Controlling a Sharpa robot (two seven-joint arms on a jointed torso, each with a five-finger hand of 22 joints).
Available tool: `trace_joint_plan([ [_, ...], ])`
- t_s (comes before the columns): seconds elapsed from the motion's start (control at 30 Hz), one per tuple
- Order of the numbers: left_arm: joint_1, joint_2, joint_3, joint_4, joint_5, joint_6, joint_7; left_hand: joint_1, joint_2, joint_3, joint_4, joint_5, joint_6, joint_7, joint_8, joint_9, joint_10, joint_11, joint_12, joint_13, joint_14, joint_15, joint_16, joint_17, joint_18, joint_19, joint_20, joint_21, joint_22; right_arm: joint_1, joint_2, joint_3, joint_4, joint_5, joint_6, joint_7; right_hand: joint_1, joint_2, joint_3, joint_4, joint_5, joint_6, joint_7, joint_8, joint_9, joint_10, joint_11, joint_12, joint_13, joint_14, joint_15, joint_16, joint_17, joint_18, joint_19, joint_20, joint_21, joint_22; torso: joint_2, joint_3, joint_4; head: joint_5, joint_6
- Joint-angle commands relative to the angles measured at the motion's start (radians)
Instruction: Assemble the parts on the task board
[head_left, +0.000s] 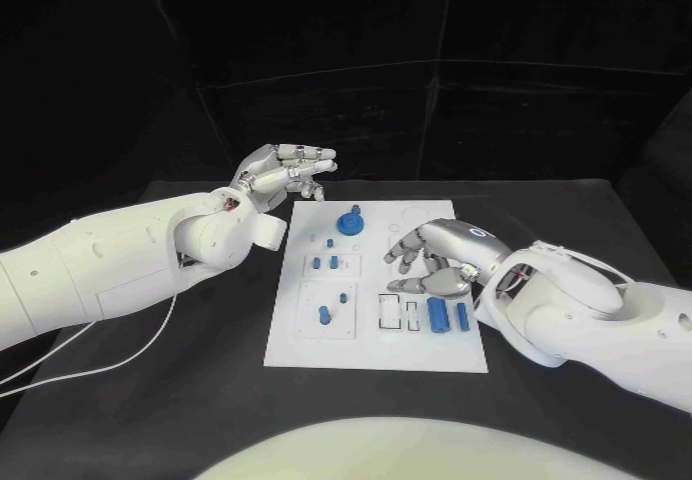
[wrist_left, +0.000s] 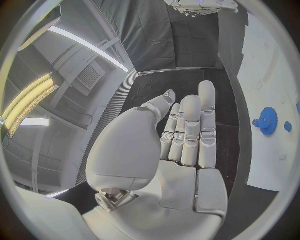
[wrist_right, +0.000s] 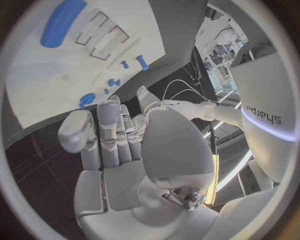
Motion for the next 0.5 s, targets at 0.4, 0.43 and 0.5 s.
trace_joint_plan([
  [0.4, 0.001, -0.007, 0.000, 0.009, 0.003, 0.009, 0.005, -0.008, 0.011, -0.011, 0.004, 0.002, -0.009, 0.002, 0.006, 0.000, -0.014, 0.001, 0.008, 0.002, -0.008, -0.001, -0.002, -0.003, 0.014, -0.002, 0.009, -0.009, -0.003, -0.007, -0.120, 0.005, 0.024, 0.083, 0.056, -0.336, -0.103, 0.034, -0.237, 0.191, 0.087, 0.025, -0.052, 0.145, 0.080, 0.176, -0.052, 0.956, 1.062, 0.010, -0.045, -0.009, 0.002, -0.041, 0.052, -0.045, 0.109, 0.166, -0.003, -0.0016, -0.0244, -0.054, 0.005],
  [0.43, 0.001, -0.008, 0.000, 0.009, 0.003, 0.009, 0.005, -0.008, 0.011, -0.011, 0.004, 0.002, -0.009, 0.002, 0.006, 0.000, -0.014, 0.001, 0.008, 0.002, -0.008, -0.001, -0.002, -0.003, 0.014, -0.002, 0.009, -0.009, -0.003, -0.010, -0.122, 0.005, 0.025, 0.072, 0.061, -0.342, -0.107, 0.036, -0.245, 0.192, 0.084, 0.021, -0.052, 0.150, 0.085, 0.177, -0.051, 0.966, 1.076, 0.010, -0.045, -0.010, 0.002, -0.041, 0.052, -0.045, 0.109, 0.168, -0.003, -0.0017, -0.0243, -0.055, 0.006],
  [0.5, 0.001, -0.008, 0.000, 0.009, 0.003, 0.009, 0.006, -0.010, 0.011, -0.013, 0.005, 0.002, -0.010, 0.002, 0.007, 0.000, -0.015, 0.001, 0.010, 0.002, -0.008, 0.000, -0.002, -0.004, 0.014, -0.002, 0.009, -0.009, -0.004, -0.026, -0.123, 0.004, 0.030, 0.046, 0.073, -0.356, -0.121, 0.040, -0.269, 0.193, 0.073, 0.006, -0.051, 0.167, 0.099, 0.176, -0.050, 0.983, 1.102, 0.011, -0.044, -0.011, 0.002, -0.042, 0.053, -0.044, 0.112, 0.174, -0.004, -0.0034, -0.0222, -0.062, 0.008],
])
